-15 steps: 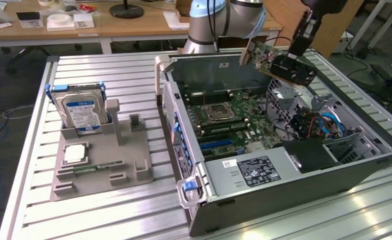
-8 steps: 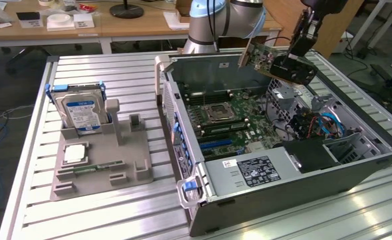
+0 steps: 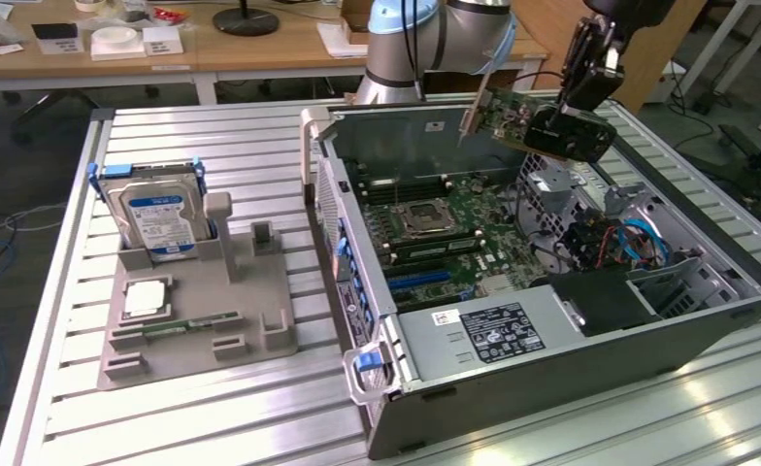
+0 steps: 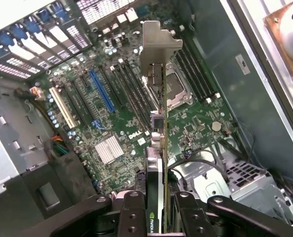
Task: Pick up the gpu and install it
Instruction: 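Insert the gpu into the slot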
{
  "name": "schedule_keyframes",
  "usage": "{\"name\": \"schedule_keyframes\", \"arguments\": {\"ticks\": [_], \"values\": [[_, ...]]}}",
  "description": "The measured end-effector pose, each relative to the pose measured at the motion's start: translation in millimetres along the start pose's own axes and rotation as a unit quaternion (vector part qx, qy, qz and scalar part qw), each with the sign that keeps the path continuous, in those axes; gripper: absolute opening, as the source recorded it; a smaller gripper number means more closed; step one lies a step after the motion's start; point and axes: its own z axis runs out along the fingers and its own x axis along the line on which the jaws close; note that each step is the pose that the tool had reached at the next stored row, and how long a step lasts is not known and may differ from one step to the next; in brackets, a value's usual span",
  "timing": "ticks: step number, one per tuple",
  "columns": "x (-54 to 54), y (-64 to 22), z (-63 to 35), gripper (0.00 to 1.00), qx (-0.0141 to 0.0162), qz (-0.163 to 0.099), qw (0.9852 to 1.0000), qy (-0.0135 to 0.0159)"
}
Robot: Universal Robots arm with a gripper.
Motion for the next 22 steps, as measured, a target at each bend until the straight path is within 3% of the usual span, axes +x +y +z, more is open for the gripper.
{"name": "schedule_keyframes", "arguments": {"ticks": [12,17,22], "values": [[0.0,0.0,0.1,0.27,-0.0001,-0.004,1.0000,0.0002],[0.0,0.0,0.1,0.27,-0.0009,-0.034,0.9994,0.0019],[0.0,0.0,0.1,0.27,-0.0018,-0.069,0.9976,0.0039]]}}
